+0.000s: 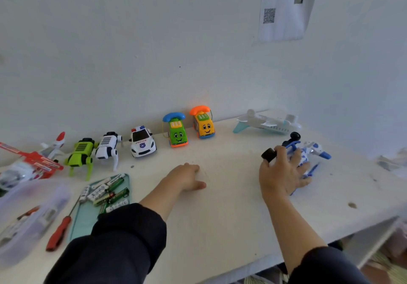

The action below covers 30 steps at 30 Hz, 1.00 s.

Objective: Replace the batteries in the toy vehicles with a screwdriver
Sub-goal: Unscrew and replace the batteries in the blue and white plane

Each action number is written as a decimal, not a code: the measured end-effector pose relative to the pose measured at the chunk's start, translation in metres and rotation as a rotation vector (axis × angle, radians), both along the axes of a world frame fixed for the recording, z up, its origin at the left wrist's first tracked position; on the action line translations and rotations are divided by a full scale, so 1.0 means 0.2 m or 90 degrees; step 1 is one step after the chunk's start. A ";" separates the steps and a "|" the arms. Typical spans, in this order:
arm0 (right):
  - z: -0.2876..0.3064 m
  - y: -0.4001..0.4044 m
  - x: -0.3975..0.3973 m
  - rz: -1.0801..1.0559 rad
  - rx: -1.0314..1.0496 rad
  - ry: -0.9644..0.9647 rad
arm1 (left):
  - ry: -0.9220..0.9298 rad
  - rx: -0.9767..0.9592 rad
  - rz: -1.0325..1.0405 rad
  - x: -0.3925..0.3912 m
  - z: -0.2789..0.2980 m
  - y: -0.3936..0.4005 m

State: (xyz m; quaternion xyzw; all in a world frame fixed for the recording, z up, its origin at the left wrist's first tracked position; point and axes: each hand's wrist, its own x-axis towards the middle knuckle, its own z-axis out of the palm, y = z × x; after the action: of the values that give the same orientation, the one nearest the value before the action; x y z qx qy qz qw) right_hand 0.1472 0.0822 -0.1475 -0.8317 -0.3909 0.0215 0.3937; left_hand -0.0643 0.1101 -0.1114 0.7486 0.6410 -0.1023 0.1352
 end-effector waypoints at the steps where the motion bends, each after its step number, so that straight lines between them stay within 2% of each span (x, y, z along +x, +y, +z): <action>1: -0.02 -0.01 -0.01 -0.002 0.048 0.001 | -0.004 -0.003 0.004 0.00 0.00 -0.01; 4: -0.09 -0.05 -0.05 0.027 0.196 -0.029 | -0.025 0.001 0.009 0.00 -0.01 -0.04; 8: -0.12 -0.09 -0.17 0.210 0.350 -0.067 | -0.094 0.007 0.019 -0.05 -0.02 -0.09; 12: -0.10 -0.14 -0.33 0.519 0.349 0.011 | -0.250 -0.019 0.045 -0.17 0.02 -0.15; 14: -0.11 -0.16 -0.41 0.609 0.333 0.003 | -0.287 -0.013 0.050 -0.24 0.06 -0.20; 18: -0.11 -0.15 -0.52 0.624 0.286 0.015 | -0.223 0.046 0.048 -0.41 0.12 -0.32; 21: -0.12 -0.13 -0.54 0.628 0.301 -0.038 | -0.184 0.158 0.122 -0.53 0.17 -0.39; 23: -0.11 -0.12 -0.54 0.591 0.326 -0.089 | -0.082 0.236 0.210 -0.63 0.20 -0.42; 24: -0.11 -0.12 -0.54 0.563 0.345 -0.126 | -0.020 0.236 0.256 -0.69 0.21 -0.43; 27: -0.13 -0.11 -0.55 0.510 0.364 -0.221 | 0.132 0.097 0.336 -0.86 0.22 -0.48; 30: -0.14 -0.12 -0.55 0.518 0.343 -0.213 | 0.234 -0.016 0.341 -0.95 0.22 -0.50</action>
State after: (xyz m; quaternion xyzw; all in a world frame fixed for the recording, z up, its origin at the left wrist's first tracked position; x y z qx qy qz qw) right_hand 0.0367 0.0589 -0.1756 -0.4735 -0.7322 -0.0614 0.4858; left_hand -0.2535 0.0100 -0.0683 0.5205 0.8276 -0.2045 0.0487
